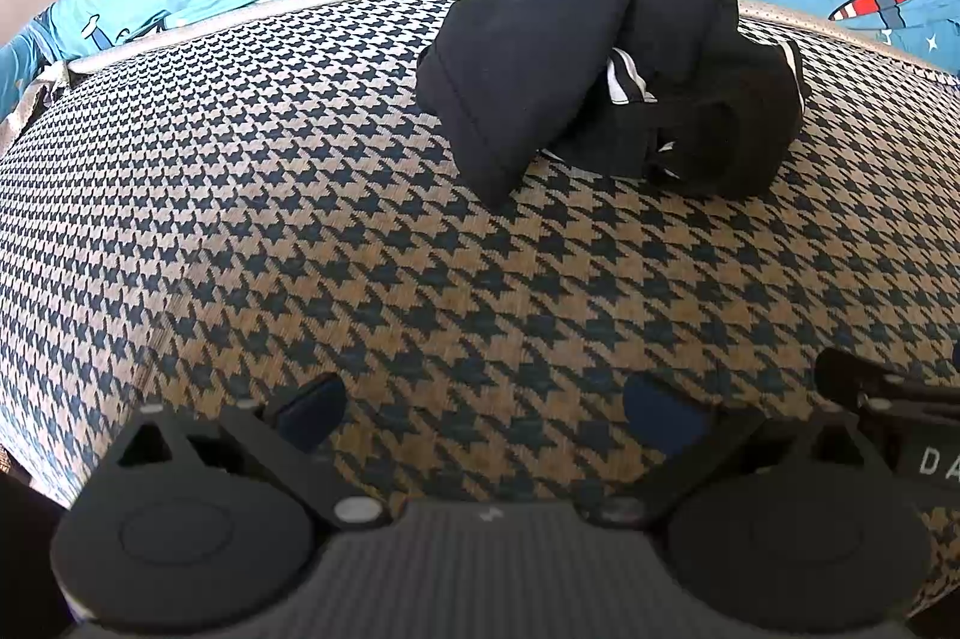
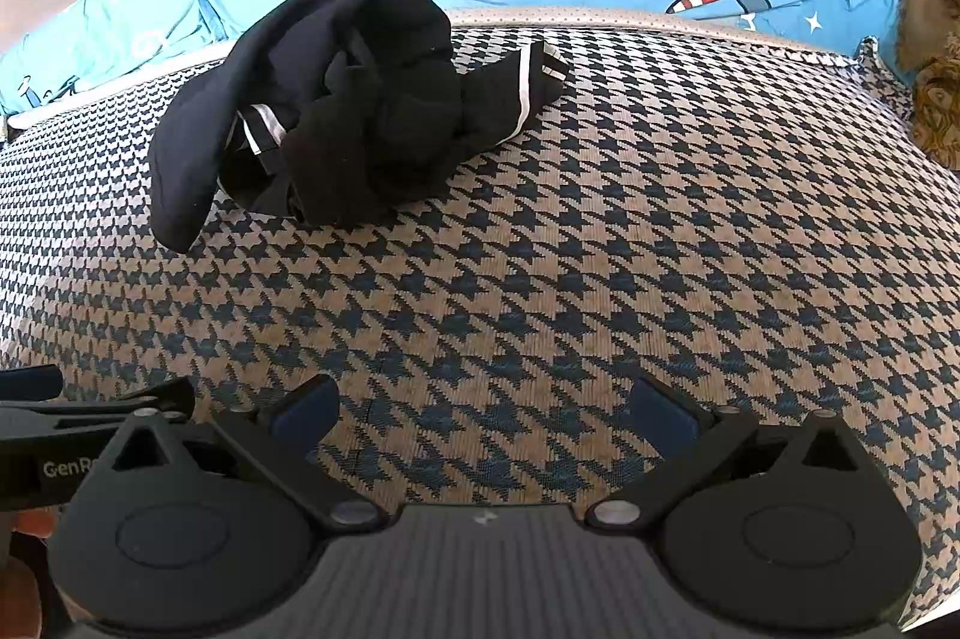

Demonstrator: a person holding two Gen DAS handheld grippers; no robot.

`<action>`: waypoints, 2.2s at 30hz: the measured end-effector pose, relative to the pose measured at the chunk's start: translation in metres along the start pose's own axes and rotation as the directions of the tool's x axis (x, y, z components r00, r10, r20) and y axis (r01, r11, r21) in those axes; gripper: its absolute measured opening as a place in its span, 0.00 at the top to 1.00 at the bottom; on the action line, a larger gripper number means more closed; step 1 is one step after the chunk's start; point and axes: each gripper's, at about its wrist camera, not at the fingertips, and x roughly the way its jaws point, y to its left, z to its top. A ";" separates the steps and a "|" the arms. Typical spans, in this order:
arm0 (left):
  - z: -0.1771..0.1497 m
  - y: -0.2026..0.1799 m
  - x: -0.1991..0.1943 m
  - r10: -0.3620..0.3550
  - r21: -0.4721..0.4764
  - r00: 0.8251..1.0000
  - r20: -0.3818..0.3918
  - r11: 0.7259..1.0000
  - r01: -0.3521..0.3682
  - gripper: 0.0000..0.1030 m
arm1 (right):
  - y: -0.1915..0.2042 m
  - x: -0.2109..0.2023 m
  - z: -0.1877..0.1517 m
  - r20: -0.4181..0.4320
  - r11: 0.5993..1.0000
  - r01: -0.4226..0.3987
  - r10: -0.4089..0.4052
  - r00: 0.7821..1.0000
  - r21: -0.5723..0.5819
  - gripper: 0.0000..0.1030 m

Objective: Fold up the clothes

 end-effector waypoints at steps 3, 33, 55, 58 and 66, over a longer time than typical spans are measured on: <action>0.000 0.000 0.000 0.002 0.000 1.000 0.000 1.000 -0.002 0.00 | 0.000 0.000 0.000 0.001 1.000 -0.001 0.001 1.000 -0.001 0.00; 0.001 -0.002 -0.001 0.017 0.005 1.000 0.005 1.000 -0.017 0.00 | 0.000 0.000 -0.001 -0.002 1.000 -0.004 0.004 1.000 -0.002 0.00; -0.001 -0.001 -0.003 0.025 0.013 1.000 0.005 1.000 -0.025 0.00 | 0.000 0.002 -0.001 -0.009 1.000 -0.007 0.007 1.000 0.004 0.00; -0.001 -0.001 -0.003 0.024 0.013 1.000 0.006 1.000 -0.024 0.00 | 0.000 0.001 -0.001 -0.008 1.000 -0.009 0.009 1.000 0.005 0.00; -0.002 0.000 -0.004 0.022 0.013 1.000 0.006 1.000 -0.022 0.00 | 0.000 0.002 -0.002 -0.008 1.000 -0.010 0.010 1.000 0.005 0.00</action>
